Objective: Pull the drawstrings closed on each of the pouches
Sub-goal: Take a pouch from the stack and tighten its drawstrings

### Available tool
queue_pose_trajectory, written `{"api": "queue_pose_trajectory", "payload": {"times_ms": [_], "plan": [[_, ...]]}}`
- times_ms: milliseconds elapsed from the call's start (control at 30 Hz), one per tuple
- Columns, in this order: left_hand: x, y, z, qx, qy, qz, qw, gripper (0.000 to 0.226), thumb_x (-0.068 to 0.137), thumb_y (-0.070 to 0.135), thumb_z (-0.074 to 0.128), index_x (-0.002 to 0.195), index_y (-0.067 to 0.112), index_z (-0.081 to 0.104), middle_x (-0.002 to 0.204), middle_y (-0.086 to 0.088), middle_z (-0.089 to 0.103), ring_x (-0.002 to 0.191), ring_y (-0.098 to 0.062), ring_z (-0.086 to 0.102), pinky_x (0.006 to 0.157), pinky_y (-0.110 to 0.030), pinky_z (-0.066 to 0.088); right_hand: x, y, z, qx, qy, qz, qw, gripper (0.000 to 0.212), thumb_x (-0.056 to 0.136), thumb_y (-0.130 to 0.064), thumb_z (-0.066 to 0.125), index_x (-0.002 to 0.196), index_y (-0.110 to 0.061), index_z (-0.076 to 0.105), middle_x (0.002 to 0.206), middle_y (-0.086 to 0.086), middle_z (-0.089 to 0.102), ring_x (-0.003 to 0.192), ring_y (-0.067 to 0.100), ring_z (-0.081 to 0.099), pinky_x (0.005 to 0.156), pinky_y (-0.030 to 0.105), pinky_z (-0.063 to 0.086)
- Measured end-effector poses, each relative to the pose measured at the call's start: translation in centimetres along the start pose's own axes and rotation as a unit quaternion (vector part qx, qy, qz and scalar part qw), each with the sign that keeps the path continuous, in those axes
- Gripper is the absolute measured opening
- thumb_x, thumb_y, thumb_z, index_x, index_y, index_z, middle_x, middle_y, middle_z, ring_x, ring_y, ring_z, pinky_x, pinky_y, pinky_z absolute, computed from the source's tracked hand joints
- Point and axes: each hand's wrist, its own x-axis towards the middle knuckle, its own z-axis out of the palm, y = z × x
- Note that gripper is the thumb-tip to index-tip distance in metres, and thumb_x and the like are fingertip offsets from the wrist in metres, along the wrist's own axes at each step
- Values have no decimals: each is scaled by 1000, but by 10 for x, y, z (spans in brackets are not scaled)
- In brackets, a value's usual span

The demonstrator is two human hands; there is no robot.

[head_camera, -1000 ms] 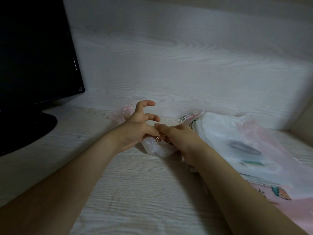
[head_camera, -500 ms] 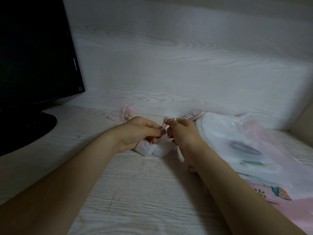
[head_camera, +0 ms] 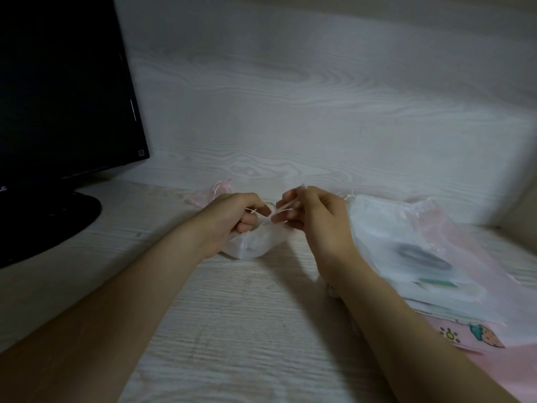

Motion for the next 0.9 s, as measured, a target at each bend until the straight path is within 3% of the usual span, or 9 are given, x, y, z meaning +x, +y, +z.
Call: {"api": "queue_pose_trajectory", "payload": {"times_ms": [100,200,300,433,533,633,767,867,900], "plan": [[-6,2,4,49,-45,21,998,19,90,13,69,71,13,66,66,-2,32,59,-13,27,52,-26,23,3,7,-1,-33,20,-59,998,35,109,-23,48,93,-3,73,86,18,73,81,33,75,77,47,63],[-17,5,10,124,-110,13,986,20,86,19,74,76,2,72,63,-2,34,60,-13,30,56,-24,27,6,16,-5,-156,19,-158,975,32,108,-29,51,96,-13,77,85,2,74,82,21,73,76,42,62],[-25,9,13,152,-154,35,976,27,92,20,65,70,15,79,63,-3,43,62,-12,36,61,-25,33,4,17,-5,-143,2,-142,979,32,110,-23,49,96,-8,74,85,11,72,74,27,70,62,23,56],[-26,10,13,148,-159,56,975,46,101,24,60,56,21,68,64,-5,50,64,-14,39,64,-29,33,5,19,-5,-155,-14,-124,980,30,110,-26,50,99,-12,74,79,6,74,58,22,70,58,38,58],[-26,10,12,160,-169,68,970,47,104,27,59,58,21,70,64,-4,50,62,-14,39,63,-26,34,9,20,-9,-231,-20,-135,963,40,109,-29,53,77,-10,71,56,1,68,49,14,61,59,33,52],[-25,10,12,153,-150,47,976,34,100,28,60,78,11,80,63,-4,50,63,-15,40,61,-24,36,11,19,-12,-345,3,-165,924,46,102,-38,64,63,-13,70,48,-4,60,47,9,55,55,30,40],[-22,8,11,161,-98,16,982,33,94,29,59,91,0,73,62,-3,50,59,-14,40,61,-27,37,9,13,-12,-348,25,-154,924,48,101,-45,60,69,-11,73,64,3,71,62,15,68,66,33,53],[-20,6,10,153,-60,15,986,31,94,27,59,75,6,71,62,-1,54,58,-13,43,58,-25,38,5,9,-10,-310,-12,-134,941,12,89,-31,68,90,-24,77,74,-8,74,72,4,67,66,24,52],[-20,6,10,140,-49,18,989,29,91,27,61,67,13,69,64,-2,56,61,-14,45,58,-26,38,3,9,-9,-321,-24,-143,936,12,85,-33,72,93,-27,77,77,-11,73,74,2,66,66,20,49]]}}
